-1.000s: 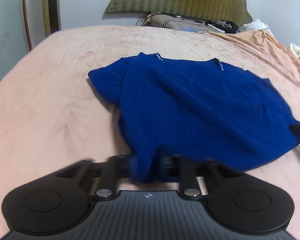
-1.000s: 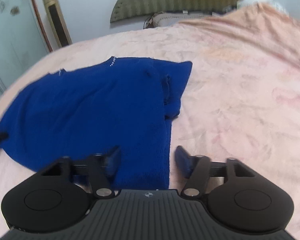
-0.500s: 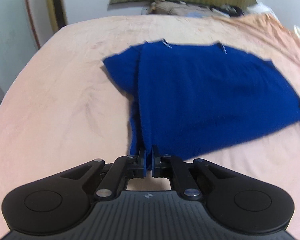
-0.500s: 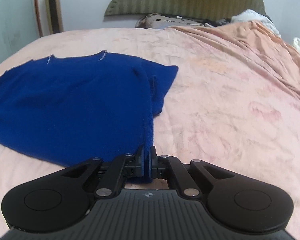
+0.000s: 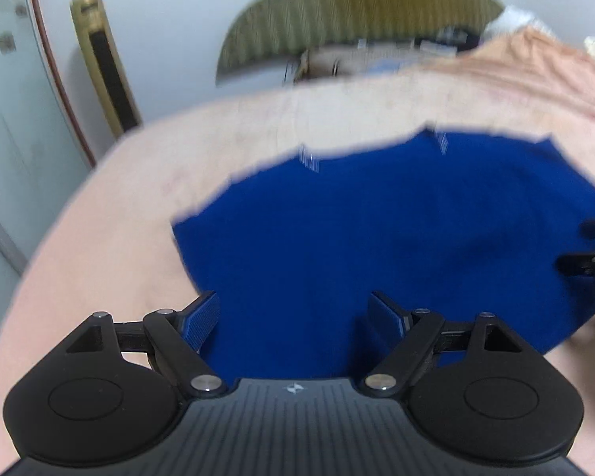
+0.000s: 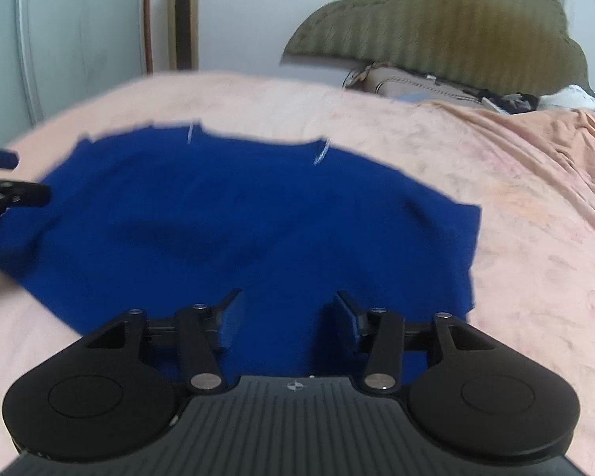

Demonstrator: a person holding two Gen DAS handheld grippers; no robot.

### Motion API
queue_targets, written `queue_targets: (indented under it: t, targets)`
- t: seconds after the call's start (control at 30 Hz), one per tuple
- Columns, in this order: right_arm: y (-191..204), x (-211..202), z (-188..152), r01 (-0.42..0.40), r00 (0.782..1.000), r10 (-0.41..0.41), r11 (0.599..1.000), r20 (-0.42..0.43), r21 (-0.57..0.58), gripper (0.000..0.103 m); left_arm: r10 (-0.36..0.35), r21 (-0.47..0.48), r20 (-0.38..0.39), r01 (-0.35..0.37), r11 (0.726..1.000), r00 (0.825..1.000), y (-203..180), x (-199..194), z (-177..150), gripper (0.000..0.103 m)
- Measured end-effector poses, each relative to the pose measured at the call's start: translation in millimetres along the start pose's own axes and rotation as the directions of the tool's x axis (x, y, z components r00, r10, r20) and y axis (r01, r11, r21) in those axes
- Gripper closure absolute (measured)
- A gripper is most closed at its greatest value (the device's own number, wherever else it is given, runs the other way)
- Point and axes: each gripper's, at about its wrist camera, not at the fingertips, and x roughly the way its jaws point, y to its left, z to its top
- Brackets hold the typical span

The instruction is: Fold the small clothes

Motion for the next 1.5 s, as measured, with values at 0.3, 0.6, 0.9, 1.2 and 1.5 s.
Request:
queue_targets:
  t: [0.3,0.6,0.9,1.2,1.5]
  targets:
    - [2,-18,7,-0.027,0.997,0.022,0.998,0.076,0.06,0.039,0.047,-0.066,-0.015,-0.047,0.997,0.999,4,1,-4,0.021]
    - [10,-2,-16,-0.028,0.999,0.026,0.996,0.02,0.084,0.0,0.049,-0.089,-0.042,-0.053,0.995,0.998,-8,6,-15,0.02]
    - [10,-1,-28,-0.014,0.997,0.005,0.994,0.077,0.108,0.0,0.059,-0.159,-0.031,-0.063,0.985,0.998,-5,5,-24,0.015]
    - [10,-2,-30,-0.011,0.996,0.001,0.993,0.089,0.12,0.0,0.078,-0.198,-0.001,-0.077,0.977,0.997,-2,5,-32,0.006]
    - [11,-1,-30,-0.008,0.996,-0.003,0.992,0.091,0.123,0.0,0.081,-0.251,0.044,-0.068,0.966,0.996,4,4,-43,0.0]
